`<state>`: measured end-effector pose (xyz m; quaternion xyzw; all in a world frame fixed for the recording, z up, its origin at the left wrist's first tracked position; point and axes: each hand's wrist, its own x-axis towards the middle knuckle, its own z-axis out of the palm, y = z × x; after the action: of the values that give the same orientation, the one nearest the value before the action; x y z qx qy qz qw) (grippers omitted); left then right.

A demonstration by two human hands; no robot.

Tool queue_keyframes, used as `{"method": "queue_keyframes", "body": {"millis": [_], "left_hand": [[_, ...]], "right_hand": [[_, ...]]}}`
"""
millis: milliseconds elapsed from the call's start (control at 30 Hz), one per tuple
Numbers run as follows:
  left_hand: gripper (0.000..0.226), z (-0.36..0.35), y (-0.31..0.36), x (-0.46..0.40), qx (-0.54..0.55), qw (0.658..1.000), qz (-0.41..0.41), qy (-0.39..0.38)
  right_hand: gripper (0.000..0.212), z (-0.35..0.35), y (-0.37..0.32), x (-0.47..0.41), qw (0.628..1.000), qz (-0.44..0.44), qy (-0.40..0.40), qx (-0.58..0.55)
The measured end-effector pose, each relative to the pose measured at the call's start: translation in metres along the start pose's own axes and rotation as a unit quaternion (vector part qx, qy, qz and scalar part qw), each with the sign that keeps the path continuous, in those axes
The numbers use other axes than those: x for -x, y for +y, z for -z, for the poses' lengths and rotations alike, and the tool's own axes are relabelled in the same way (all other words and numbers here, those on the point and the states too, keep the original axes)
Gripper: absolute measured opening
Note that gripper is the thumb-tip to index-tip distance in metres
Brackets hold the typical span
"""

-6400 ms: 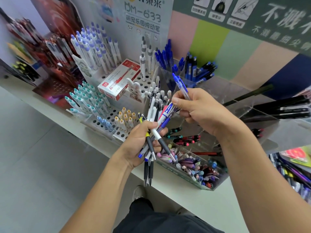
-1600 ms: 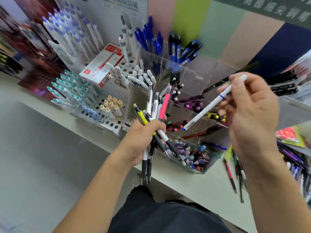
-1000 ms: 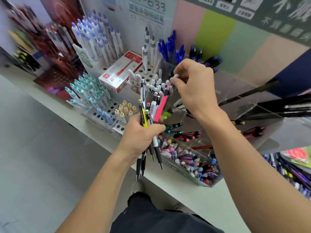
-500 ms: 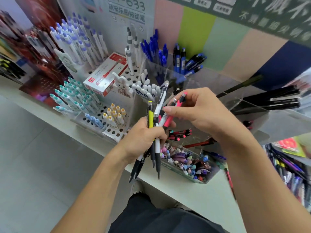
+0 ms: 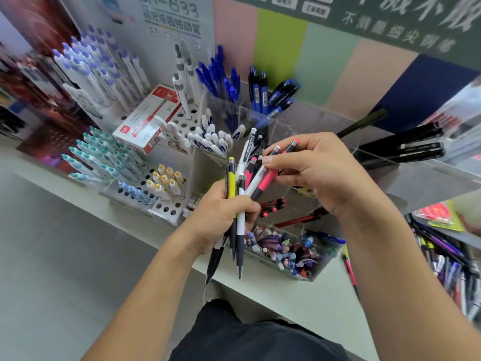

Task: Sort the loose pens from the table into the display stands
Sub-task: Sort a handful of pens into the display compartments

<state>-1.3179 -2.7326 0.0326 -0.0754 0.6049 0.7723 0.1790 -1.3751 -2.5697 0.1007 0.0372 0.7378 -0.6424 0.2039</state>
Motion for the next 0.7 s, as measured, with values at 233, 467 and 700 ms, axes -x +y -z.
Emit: {"method": "queue_keyframes", "body": {"millis": [233, 467, 700], "left_hand": [[0.018, 0.01, -0.008, 0.0, 0.044, 0.998, -0.006, 0.037], [0.032, 0.016, -0.013, -0.003, 0.112, 0.992, -0.049, 0.021], [0.038, 0.027, -0.008, -0.004, 0.077, 0.995, -0.065, -0.008]], "right_hand": [[0.01, -0.021, 0.002, -0.013, 0.998, 0.031, 0.03, 0.039], [0.018, -0.027, 0.006, -0.012, 0.998, 0.048, 0.035, -0.038], [0.013, -0.025, 0.006, -0.015, 0.994, 0.06, 0.072, -0.054]]}}
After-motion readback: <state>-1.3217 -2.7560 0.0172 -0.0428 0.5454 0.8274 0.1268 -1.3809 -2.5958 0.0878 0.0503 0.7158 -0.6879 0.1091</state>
